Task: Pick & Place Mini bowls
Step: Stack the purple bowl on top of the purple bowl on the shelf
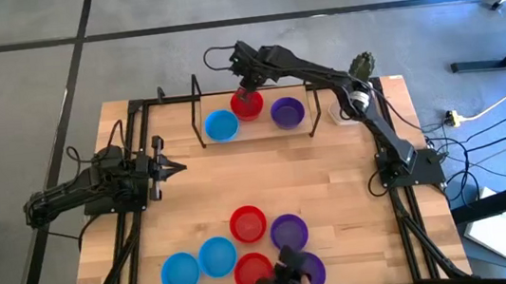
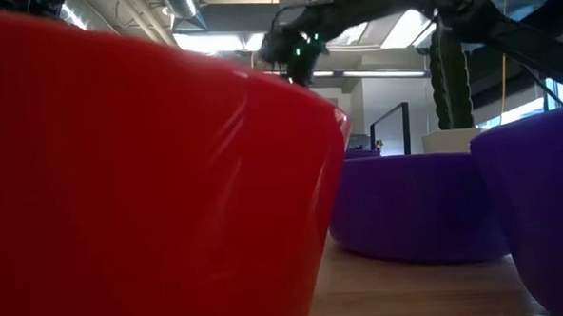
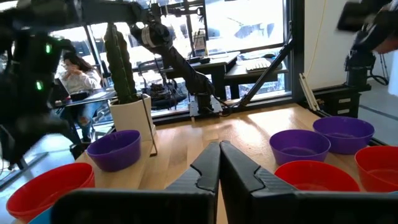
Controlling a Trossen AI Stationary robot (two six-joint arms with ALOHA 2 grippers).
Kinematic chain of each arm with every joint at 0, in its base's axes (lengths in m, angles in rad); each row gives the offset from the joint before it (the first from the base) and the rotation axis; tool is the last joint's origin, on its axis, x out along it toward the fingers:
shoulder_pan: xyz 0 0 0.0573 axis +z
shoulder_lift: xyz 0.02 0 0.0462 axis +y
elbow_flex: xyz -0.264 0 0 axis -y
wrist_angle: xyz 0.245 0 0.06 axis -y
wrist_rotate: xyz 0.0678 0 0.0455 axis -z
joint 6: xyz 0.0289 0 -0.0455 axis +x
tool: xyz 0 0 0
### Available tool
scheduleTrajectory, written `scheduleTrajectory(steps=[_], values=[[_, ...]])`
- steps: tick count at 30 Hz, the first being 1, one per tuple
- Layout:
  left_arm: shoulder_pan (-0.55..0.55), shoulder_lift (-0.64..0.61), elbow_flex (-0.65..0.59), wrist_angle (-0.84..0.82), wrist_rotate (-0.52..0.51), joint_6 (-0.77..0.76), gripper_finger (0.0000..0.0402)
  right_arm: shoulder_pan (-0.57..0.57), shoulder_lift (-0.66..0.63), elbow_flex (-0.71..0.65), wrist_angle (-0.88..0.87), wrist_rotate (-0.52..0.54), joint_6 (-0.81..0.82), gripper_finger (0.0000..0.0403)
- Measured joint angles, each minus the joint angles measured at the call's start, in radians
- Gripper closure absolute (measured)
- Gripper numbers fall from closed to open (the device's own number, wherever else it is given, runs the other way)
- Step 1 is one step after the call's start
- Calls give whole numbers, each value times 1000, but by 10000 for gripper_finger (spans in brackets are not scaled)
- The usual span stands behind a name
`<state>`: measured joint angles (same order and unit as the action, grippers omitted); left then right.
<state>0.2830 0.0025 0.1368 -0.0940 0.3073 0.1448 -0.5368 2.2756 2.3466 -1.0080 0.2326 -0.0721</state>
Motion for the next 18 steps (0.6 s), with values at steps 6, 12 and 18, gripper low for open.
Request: scheduleTrajectory(steps=[6, 12, 18], values=[[0, 0, 0, 0, 0, 0, 391, 106, -120, 0, 214, -76, -80, 289], [0, 0, 0, 0, 0, 0, 395, 311, -217, 0, 385, -131, -205, 341], [0, 0, 0, -16, 0, 0, 393, 459, -340, 0, 351, 18, -273, 396]])
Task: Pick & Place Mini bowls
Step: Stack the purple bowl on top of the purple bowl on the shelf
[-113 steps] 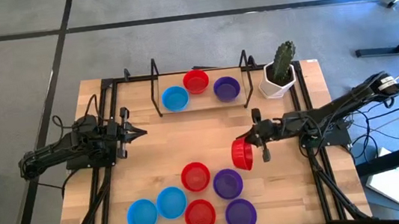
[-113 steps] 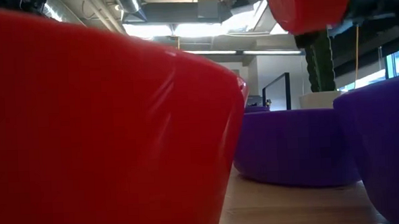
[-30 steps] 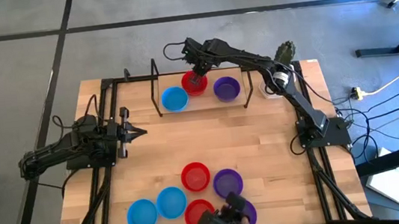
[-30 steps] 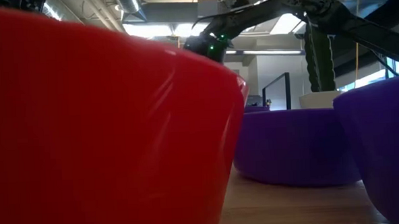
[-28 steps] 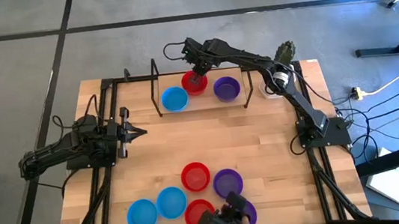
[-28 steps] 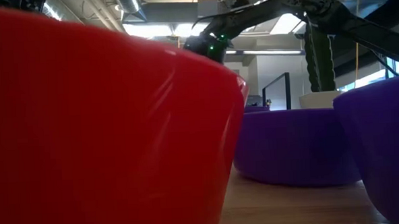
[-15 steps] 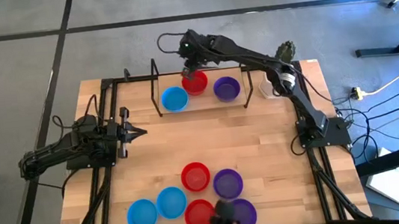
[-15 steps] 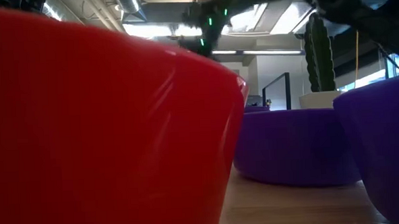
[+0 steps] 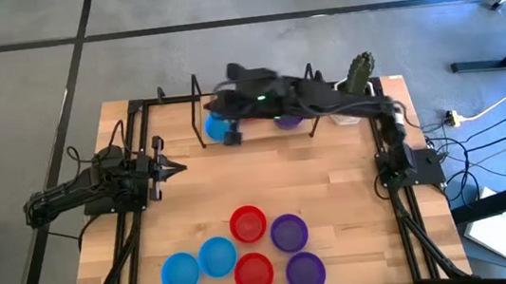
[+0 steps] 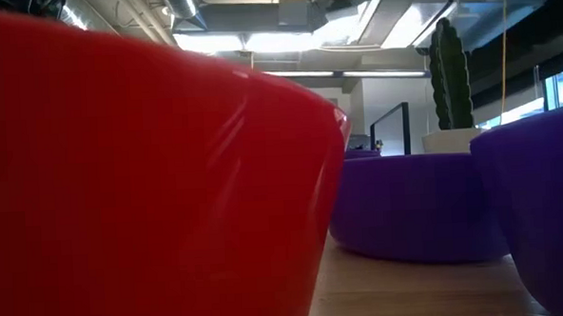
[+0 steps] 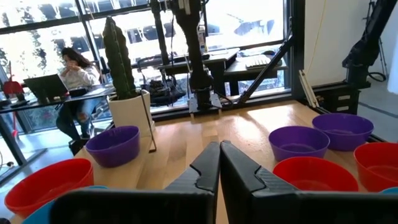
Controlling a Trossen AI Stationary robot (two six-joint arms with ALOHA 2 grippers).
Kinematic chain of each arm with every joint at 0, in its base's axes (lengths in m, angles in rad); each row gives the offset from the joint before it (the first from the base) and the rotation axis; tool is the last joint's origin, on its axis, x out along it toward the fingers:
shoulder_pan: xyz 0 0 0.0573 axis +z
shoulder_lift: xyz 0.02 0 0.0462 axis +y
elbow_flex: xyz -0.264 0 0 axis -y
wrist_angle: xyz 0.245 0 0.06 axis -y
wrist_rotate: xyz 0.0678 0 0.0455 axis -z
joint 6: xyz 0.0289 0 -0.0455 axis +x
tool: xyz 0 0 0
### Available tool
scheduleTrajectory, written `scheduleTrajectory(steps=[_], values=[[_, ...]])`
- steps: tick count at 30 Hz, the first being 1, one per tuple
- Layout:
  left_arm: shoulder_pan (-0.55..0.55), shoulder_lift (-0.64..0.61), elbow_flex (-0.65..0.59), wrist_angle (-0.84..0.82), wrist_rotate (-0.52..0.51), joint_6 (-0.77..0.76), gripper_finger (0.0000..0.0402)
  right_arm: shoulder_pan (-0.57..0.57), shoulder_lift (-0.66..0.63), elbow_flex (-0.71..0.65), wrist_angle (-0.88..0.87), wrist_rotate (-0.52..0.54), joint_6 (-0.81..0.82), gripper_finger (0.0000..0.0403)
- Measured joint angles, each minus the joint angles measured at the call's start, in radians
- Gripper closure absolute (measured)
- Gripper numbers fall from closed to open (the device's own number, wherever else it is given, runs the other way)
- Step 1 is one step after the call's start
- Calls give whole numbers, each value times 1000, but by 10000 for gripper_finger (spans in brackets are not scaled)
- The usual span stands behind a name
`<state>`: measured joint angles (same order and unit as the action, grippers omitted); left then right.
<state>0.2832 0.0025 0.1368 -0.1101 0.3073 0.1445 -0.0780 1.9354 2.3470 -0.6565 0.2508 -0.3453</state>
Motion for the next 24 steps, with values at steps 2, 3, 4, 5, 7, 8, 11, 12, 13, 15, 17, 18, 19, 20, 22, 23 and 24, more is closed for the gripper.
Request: scheduleTrajectory(steps=[2, 3, 4, 5, 7, 8, 11, 12, 13, 15, 17, 18, 19, 20, 22, 23, 24], values=[[0, 0, 0, 0, 0, 0, 391, 26, -53, 0, -65, -7, -3, 393], [0, 0, 0, 0, 0, 0, 391, 39, -82, 0, -103, -28, -5, 392], [0, 0, 0, 0, 0, 0, 391, 53, -110, 0, -158, -54, -10, 393], [0, 0, 0, 1, 0, 0, 392, 68, -131, -2, -209, -84, -10, 396], [0, 0, 0, 1, 0, 11, 394, 101, -182, -29, -283, -133, 6, 399], [0, 0, 0, 1, 0, 19, 395, 119, -205, -53, -305, -138, 21, 398], [0, 0, 0, 1, 0, 25, 397, 186, -294, -181, -296, -80, 52, 398], [0, 0, 0, 1, 0, 25, 397, 209, -332, -236, -272, -46, 54, 399], [0, 0, 0, 1, 0, 25, 397, 234, -370, -298, -239, -12, 54, 399], [0, 0, 0, 1, 0, 25, 396, 275, -460, -435, -150, 31, 53, 400], [0, 0, 0, 1, 0, 22, 394, 309, -568, -587, -53, 56, 46, 400], [0, 0, 0, 1, 0, 18, 393, 321, -628, -667, -12, 54, 40, 400], [0, 0, 0, 1, 0, 17, 394, 330, -688, -760, 37, 47, 31, 400], [0, 0, 0, 1, 0, 17, 394, 334, -751, -854, 89, 33, 31, 400], [0, 0, 0, 1, 0, 18, 396, 336, -871, -1053, 224, -3, 49, 400], [0, 0, 0, 1, 0, 18, 397, 336, -925, -1156, 313, -28, 64, 399], [0, 0, 0, 2, 0, 18, 398, 336, -975, -1258, 407, -56, 72, 399]])
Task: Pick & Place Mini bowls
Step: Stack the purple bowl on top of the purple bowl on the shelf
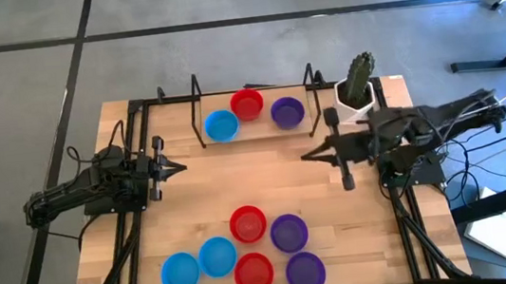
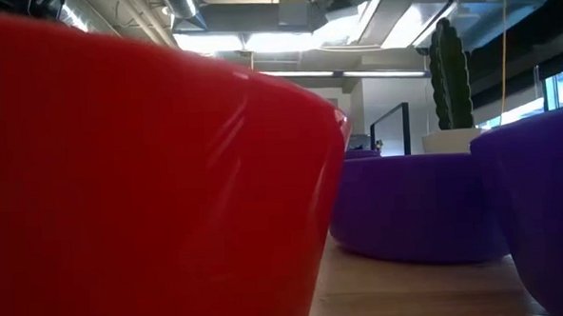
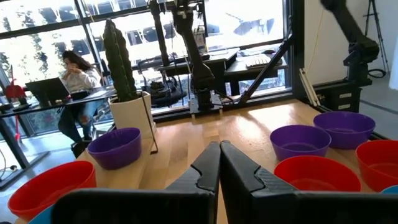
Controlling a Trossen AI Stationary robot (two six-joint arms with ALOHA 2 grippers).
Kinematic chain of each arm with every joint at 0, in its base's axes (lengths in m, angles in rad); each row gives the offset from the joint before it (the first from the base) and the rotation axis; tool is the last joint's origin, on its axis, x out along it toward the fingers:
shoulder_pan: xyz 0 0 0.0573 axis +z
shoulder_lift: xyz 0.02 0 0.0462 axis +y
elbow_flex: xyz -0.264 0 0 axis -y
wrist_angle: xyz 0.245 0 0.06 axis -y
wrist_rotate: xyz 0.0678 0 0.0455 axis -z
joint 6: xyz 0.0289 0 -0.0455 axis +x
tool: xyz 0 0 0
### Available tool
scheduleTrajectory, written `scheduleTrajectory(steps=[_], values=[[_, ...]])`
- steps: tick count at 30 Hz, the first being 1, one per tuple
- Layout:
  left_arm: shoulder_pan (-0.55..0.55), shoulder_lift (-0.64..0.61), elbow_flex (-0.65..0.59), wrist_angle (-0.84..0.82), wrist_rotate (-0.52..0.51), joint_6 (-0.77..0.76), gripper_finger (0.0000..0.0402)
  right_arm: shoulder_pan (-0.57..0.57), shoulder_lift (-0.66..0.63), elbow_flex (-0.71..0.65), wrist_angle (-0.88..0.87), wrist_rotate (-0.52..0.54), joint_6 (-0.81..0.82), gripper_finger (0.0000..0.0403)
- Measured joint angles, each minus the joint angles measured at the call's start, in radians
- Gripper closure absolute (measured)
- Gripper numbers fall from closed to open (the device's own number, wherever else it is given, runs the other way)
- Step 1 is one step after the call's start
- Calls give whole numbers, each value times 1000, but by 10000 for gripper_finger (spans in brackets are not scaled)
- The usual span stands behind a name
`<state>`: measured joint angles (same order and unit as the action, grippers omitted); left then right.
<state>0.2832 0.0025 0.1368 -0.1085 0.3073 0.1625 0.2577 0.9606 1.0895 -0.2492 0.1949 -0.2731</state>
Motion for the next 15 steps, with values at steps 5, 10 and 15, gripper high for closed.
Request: scheduleTrajectory(steps=[5, 10, 15], values=[[0, 0, 0, 7, 0, -1, 399, 0, -148, -392, 453, -83, 35, 399], [0, 0, 0, 7, 0, -2, 394, -2, -140, -590, 647, -113, 58, 398], [0, 0, 0, 5, 0, -2, 397, -1, -87, -771, 997, -311, 1, 398]])
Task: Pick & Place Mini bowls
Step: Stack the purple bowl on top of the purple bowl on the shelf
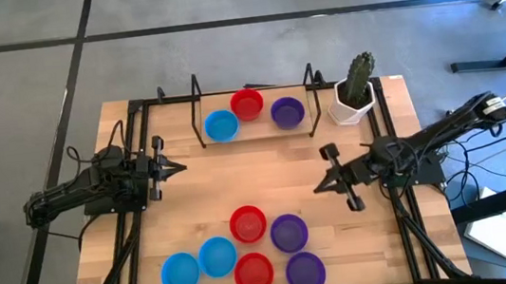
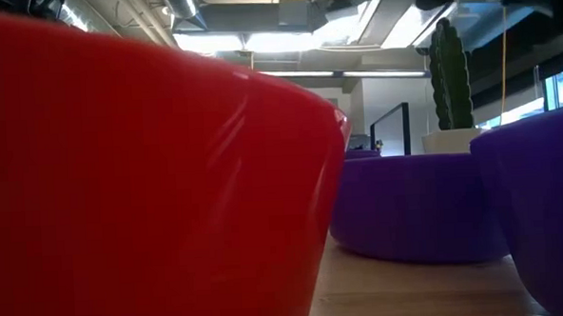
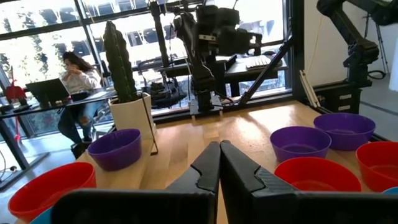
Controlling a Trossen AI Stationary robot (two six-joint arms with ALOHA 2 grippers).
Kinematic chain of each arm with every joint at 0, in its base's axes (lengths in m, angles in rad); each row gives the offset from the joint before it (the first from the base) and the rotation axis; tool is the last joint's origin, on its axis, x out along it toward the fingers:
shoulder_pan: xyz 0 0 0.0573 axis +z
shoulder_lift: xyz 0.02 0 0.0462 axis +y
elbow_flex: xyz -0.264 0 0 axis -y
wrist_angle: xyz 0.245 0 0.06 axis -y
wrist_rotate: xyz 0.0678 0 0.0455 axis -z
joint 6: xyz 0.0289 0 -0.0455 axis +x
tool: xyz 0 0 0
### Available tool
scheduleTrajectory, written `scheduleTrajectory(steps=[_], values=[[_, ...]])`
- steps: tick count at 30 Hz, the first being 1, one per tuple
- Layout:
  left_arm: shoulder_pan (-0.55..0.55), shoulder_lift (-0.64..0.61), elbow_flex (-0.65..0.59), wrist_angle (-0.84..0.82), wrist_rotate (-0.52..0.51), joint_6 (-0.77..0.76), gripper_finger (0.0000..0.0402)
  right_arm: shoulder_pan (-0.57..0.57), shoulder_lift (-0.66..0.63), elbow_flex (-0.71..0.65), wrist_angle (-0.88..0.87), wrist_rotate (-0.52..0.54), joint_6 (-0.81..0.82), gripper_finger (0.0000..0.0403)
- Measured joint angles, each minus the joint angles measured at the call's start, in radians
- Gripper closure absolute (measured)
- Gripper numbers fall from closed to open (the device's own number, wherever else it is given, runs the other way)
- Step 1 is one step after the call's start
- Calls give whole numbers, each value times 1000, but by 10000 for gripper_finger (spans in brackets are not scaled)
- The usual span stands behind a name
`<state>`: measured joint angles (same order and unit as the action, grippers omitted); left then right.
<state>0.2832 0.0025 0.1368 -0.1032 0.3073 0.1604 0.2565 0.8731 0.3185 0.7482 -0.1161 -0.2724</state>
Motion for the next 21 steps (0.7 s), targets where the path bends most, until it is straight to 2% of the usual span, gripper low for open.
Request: scheduleTrajectory(steps=[4, 14, 21], values=[[0, 0, 0, -1, 0, 0, 399, -10, 2, -74, 106, 42, 6, 398], [0, 0, 0, -3, 0, 2, 396, -59, 4, -126, 84, 48, 8, 398], [0, 0, 0, -2, 0, 1, 398, -71, 4, -126, 61, 132, 38, 398]])
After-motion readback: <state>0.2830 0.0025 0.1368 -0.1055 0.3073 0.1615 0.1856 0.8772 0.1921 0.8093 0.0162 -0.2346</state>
